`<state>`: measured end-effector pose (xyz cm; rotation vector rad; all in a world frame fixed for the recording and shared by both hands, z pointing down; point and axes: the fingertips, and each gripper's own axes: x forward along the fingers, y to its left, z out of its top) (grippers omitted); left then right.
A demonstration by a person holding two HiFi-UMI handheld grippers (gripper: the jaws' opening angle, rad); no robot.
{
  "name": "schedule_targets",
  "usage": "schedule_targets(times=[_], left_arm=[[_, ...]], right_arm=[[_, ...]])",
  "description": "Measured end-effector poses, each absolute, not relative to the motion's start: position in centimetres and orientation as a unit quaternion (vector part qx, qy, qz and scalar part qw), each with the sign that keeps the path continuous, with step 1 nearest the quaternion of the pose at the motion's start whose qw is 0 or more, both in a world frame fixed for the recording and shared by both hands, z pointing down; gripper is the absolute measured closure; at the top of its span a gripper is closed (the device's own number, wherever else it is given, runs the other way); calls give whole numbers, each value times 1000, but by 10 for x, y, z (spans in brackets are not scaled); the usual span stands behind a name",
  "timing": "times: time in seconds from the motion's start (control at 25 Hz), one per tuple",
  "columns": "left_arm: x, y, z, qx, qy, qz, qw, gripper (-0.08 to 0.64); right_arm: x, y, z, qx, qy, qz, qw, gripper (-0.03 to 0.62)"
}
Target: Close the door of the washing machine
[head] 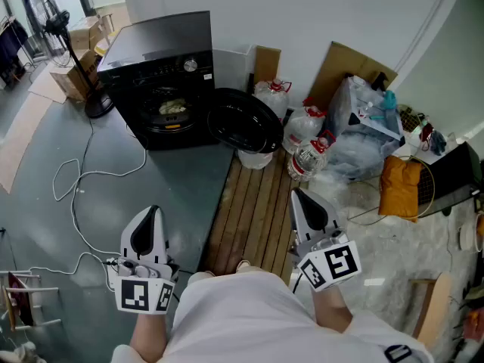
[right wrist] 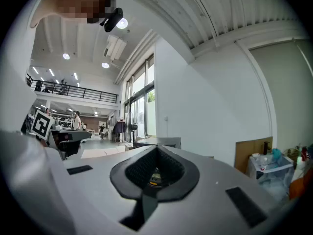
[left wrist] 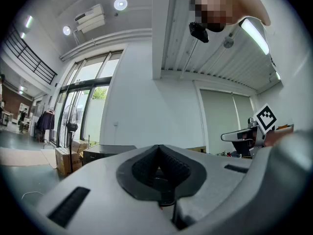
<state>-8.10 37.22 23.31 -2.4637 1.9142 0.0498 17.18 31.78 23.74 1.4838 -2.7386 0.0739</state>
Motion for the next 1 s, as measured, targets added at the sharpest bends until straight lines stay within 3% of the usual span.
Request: schedule_targets(times=[0.8, 0.88, 1.0], left_arm=[[-78, 376, 232, -808, 587, 45, 2, 546], [-78, 371, 234, -807, 588, 58, -10, 431], [-72, 362, 239, -808, 588, 43, -4, 341]], right_arm=[[196, 331, 245, 478, -877, 49, -17, 594], [206, 330, 247, 484, -874, 50, -19, 594], [221, 331, 253, 490, -870, 56, -21, 594]])
